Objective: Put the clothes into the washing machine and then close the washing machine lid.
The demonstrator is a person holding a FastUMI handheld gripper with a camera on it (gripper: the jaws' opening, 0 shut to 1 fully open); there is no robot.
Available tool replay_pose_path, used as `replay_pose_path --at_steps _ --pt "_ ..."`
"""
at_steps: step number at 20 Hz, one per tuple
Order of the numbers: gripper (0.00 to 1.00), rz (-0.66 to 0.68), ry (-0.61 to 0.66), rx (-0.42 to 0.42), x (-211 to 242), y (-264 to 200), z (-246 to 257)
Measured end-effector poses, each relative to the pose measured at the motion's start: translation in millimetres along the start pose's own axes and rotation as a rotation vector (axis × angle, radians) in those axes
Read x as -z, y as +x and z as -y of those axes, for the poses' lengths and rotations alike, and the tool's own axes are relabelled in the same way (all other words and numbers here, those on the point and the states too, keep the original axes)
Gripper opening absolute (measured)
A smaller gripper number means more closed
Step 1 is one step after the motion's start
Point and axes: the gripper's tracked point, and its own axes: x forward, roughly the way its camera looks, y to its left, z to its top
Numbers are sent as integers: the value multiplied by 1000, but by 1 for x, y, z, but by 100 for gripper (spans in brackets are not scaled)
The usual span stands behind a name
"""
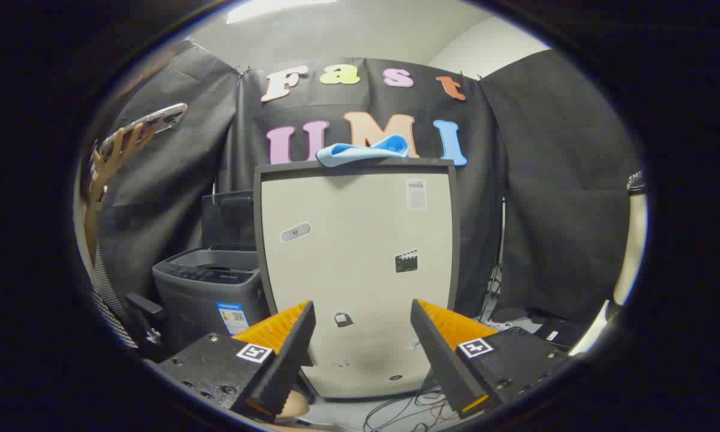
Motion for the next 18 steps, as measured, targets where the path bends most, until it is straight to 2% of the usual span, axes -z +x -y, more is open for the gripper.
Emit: replay_pose_path --at_steps 18 --pt "97 -3 18 0 1 0 2"
